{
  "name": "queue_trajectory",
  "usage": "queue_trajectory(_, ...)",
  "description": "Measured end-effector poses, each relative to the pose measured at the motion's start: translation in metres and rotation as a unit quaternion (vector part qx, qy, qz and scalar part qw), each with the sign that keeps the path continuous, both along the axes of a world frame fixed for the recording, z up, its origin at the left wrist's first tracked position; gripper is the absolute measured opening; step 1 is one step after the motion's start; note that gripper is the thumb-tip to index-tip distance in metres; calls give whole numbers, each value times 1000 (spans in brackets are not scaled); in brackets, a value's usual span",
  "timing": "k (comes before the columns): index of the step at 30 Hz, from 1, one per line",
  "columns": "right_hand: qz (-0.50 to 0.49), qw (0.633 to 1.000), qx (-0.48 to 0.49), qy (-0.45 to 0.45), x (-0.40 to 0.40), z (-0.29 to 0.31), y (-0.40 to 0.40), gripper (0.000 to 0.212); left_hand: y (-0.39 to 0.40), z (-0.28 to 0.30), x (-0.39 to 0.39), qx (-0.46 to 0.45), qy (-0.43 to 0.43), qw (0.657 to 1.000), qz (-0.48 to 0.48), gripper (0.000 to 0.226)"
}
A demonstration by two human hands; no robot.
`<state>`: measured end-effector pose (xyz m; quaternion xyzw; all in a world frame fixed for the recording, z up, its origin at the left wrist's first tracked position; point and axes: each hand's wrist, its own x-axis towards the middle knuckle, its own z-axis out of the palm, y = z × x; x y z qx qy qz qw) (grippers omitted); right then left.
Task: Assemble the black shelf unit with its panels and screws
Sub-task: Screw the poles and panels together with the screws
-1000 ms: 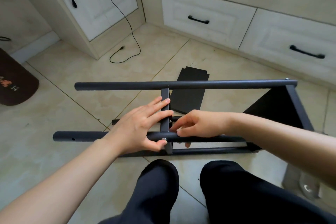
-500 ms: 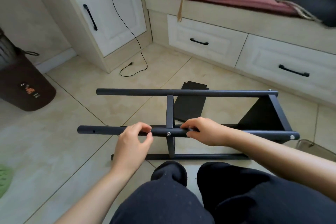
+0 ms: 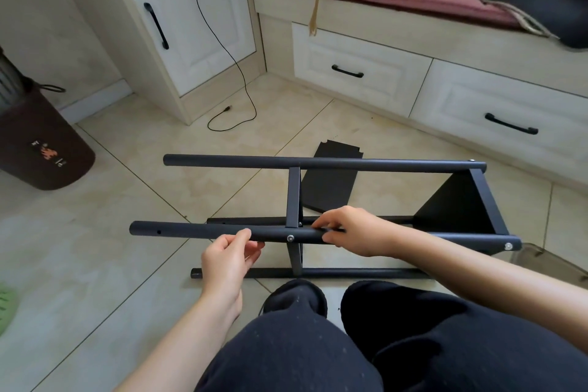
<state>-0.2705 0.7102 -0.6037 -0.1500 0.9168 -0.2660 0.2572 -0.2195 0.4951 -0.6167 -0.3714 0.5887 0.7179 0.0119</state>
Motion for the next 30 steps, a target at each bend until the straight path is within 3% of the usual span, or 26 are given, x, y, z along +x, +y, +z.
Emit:
queue_trajectory(3, -14, 1000, -11, -25, -1, -1, 0, 30, 4, 0, 0, 105, -29, 994, 20, 17)
queue_trajectory(7, -23, 998, -30, -54, -3, -2, 0, 30, 6, 2, -10, 171, -41, 984, -4, 51)
queue_trajectory(9, -21, 998, -35, -50, -3, -2, 2, 31, 7, 3, -16, 182, -33, 983, 1, 57)
queue_trajectory(14, -40, 999, -21, -12, -3, -4, 4, 36, 8, 6, -28, 249, -21, 968, 4, 20)
queue_trajectory(18, -52, 998, -20, 2, -6, -1, 10, 37, 8, 5, -37, 248, -6, 969, -8, 11)
queue_trajectory(21, -56, 998, -33, 14, -4, 4, 15, 37, 9, 3, -40, 245, 11, 969, -7, 41)
queue_trajectory(24, -70, 996, -57, 26, -2, 11, 22, 35, 12, 9, -45, 242, 31, 969, -31, 56)
queue_trajectory(30, -120, 980, -153, 50, -6, 36, 48, 34, 37, 49, -66, 197, 101, 970, -100, 44)
